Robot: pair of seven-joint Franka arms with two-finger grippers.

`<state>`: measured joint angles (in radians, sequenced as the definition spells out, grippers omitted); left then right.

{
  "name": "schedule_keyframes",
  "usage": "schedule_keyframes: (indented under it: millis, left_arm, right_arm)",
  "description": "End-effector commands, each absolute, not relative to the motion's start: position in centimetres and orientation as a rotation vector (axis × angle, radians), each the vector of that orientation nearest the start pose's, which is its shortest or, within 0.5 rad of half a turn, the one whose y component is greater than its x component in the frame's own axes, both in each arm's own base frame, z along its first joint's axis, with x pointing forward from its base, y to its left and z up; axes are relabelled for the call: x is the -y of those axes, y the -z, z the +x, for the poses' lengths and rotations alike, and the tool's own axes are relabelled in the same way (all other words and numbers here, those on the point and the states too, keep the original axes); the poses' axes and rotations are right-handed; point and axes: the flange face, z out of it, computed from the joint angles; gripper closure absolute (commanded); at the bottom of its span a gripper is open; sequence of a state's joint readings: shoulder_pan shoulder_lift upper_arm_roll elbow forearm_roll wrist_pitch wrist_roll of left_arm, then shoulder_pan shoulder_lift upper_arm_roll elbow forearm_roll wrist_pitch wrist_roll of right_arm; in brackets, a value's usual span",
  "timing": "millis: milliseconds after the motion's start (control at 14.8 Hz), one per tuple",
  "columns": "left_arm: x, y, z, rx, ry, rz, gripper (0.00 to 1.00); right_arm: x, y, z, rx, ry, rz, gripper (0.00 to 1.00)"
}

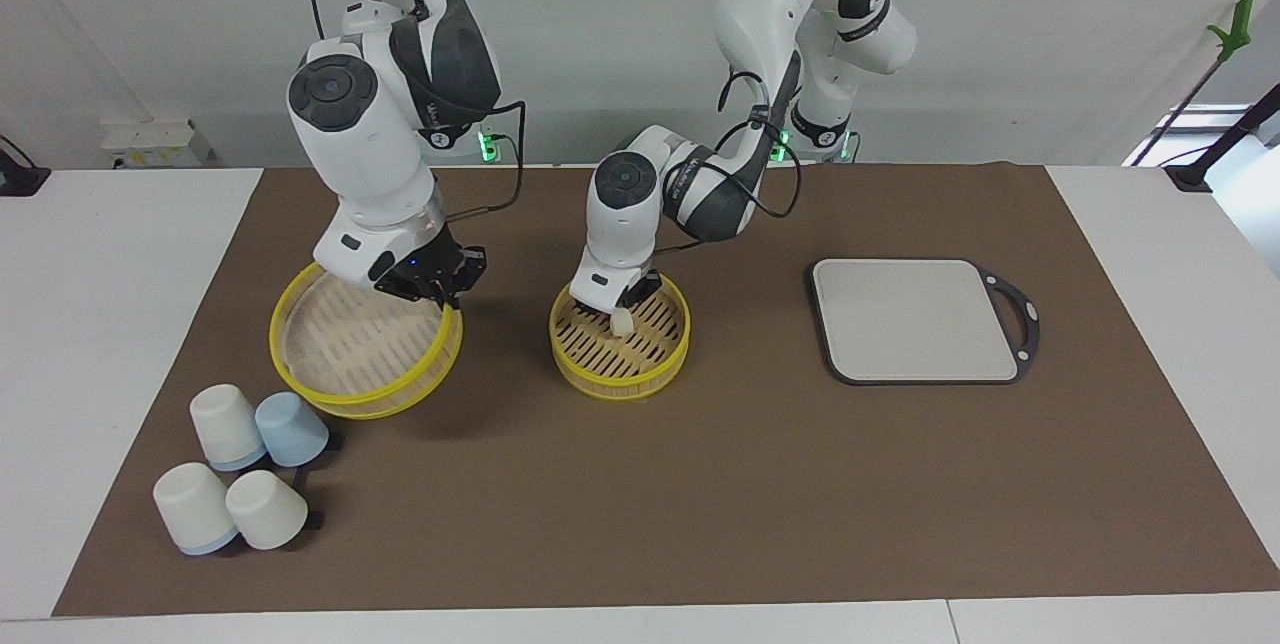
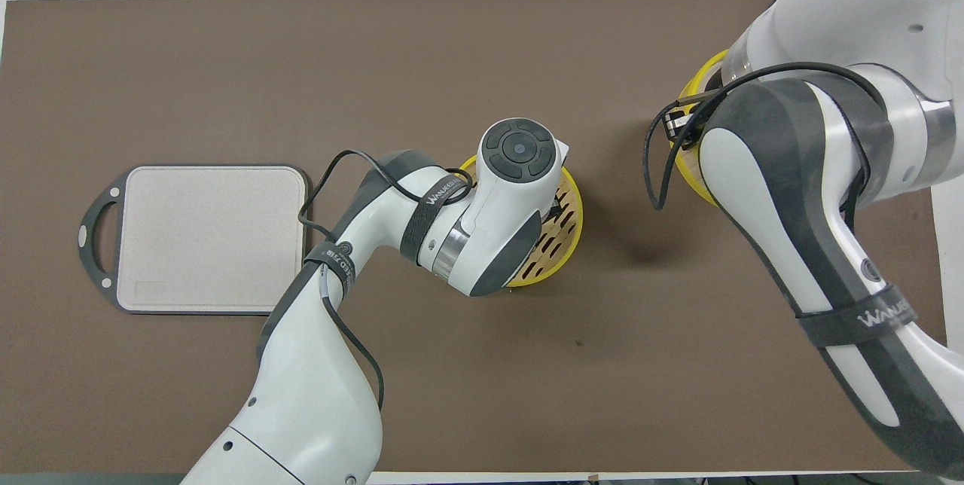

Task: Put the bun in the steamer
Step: 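Lower the bun into the steamer and open the left gripper, then withdraw the left gripper while the right gripper brings the lid over the steamer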

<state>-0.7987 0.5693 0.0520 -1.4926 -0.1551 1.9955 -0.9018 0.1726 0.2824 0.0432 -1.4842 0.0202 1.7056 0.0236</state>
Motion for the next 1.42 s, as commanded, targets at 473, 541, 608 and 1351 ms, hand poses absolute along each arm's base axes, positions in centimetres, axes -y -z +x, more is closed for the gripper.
schedule_keyframes:
  millis: [473,541,608,1351]
  left_arm:
    - [47.0,-34.3,50.9,0.397,-0.187,-3.128,0.0]
    - [45.8,-35.8,51.6,0.431,-0.192,-3.125,0.0]
    - [44.4,-37.9,52.2,0.46,-0.189,-3.128,0.0]
    - [11.8,-55.0,58.4,0.438,-0.243,-3.186,0.0]
  right_arm:
    - [-14.0,-50.7,61.9,0.272,0.006,-3.097,1.0]
    - [-14.3,-50.5,61.6,0.233,0.017,-3.1,1.0]
    - [-15.3,-49.8,61.1,0.218,0.041,-3.098,1.0]
    - [-37.2,-47.4,55.5,-0.169,0.086,-3.096,1.0]
